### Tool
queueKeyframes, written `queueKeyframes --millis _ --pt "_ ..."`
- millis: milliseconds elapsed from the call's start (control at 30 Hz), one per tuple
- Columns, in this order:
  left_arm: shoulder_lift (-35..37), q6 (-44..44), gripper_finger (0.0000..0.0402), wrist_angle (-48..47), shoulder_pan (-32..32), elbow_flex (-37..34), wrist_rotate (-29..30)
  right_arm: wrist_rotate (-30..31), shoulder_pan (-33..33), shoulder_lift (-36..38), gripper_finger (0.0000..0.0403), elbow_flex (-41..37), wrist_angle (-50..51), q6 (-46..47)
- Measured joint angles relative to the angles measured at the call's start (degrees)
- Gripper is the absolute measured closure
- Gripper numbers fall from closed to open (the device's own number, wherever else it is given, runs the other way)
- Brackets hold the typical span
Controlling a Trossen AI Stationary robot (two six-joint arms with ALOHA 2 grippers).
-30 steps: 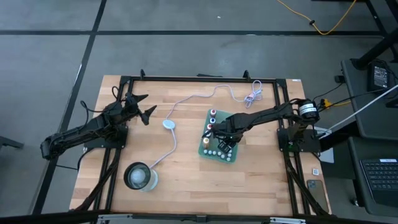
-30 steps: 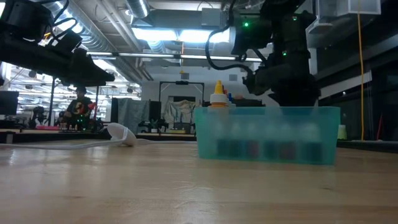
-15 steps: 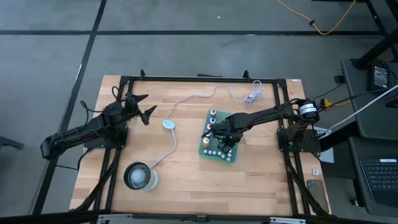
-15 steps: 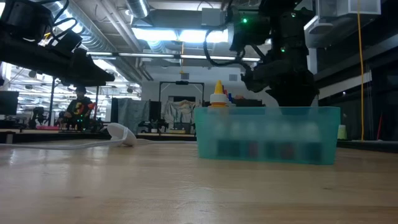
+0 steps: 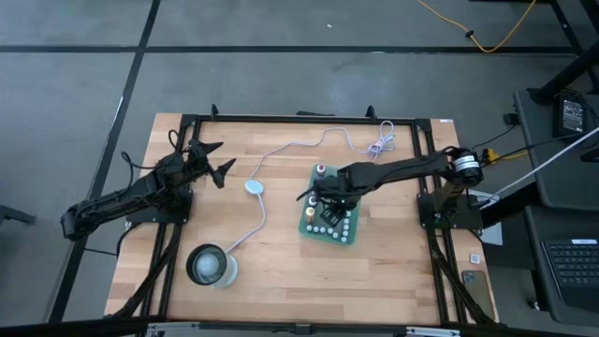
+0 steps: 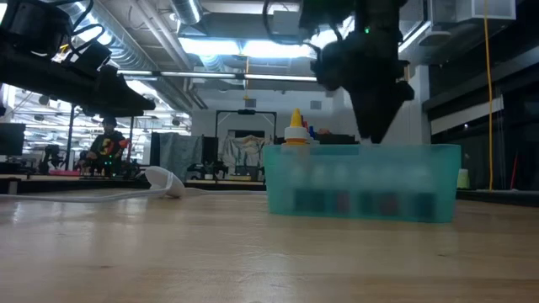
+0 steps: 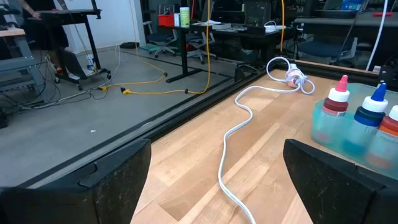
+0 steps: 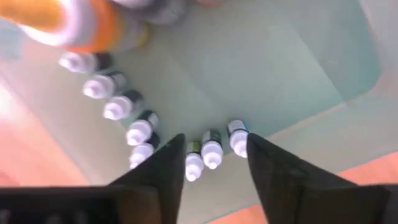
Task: Pick & Place food coloring
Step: Return to Home Position
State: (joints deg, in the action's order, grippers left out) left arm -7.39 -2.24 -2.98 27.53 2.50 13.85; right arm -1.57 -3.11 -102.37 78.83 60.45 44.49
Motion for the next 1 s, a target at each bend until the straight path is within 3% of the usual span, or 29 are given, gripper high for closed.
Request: queueKeyframes --millis 300,500,700,1000 --pt "0.0 0.0 0.0041 0.0 0.0 0.0 0.0 4.0 -0.1 6.3 0.0106 -0.4 -7.9 0.1" --pt "0.0 0.0 0.0041 0.0 0.0 0.0 0.0 11.0 0.0 11.0 0.004 -3.5 -10.3 -0.2" --pt "0.0 0.0 0.0041 0.0 0.0 0.0 0.0 18.3 0.3 19.2 0.0007 -10.6 -15.1 -4.9" --pt "0.0 0.0 0.0041 0.0 0.0 0.0 0.0 28.6 3.7 31.6 0.0003 -18.5 -20.2 -14.6"
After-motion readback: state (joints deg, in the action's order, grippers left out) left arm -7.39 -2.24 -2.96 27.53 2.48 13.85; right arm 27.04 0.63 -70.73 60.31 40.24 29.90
